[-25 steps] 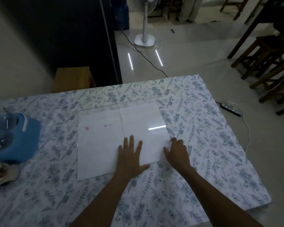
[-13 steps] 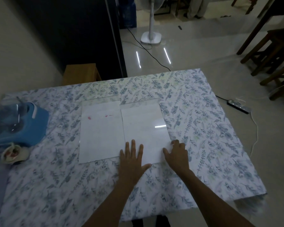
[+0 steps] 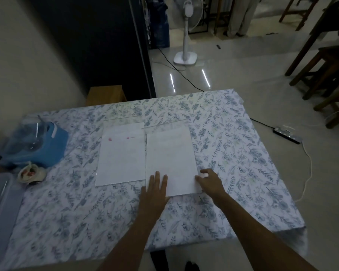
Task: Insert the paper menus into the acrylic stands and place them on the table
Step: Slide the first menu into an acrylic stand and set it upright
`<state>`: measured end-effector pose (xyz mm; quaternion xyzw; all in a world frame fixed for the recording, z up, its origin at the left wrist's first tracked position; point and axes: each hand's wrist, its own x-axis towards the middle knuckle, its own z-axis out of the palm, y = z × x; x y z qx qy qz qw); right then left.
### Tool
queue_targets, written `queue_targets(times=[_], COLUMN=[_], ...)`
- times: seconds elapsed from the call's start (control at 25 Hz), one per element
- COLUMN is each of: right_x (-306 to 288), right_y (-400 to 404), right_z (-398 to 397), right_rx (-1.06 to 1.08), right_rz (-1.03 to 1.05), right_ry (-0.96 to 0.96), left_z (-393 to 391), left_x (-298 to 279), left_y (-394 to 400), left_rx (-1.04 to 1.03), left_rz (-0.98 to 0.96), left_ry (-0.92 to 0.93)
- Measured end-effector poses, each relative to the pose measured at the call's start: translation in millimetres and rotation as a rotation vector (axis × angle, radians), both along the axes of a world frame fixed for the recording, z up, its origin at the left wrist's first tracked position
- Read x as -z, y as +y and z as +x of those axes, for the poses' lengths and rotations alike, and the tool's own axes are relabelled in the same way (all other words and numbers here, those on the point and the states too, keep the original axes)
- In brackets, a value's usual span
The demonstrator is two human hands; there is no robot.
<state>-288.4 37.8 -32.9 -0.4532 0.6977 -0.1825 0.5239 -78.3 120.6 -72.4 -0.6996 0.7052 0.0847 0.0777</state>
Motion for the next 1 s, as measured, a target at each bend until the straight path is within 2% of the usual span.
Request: queue_targets(times=[0.32, 0.6, 0.68, 0.84, 1.0], right_x=[-59, -137, -153, -177, -188], right_y=[-16, -51, -55, -61, -64], right_z=[-15, -20, -22, -23, -18], right_rx=[-0.058, -0.061, -0.055, -0.049, -0.134], right_rz=[-0.183, -0.232, -0.247, -0.303, -0.374], right_ry=[-0.057, -0.117, -0.127, -0.147, -0.125], left_z=[12, 21, 23, 33, 39], left_x=[-67, -151, -170, -191, -206], left_y=[-19, -57, -67, -87, -104], left_rx=[0.167, 0.219, 0.212, 0.212, 0.251], left_rz=[-0.446, -0.682, -0.701, -0.585, -0.587], left_ry=[-0.125, -0.212, -0.217, -0.229, -0.181])
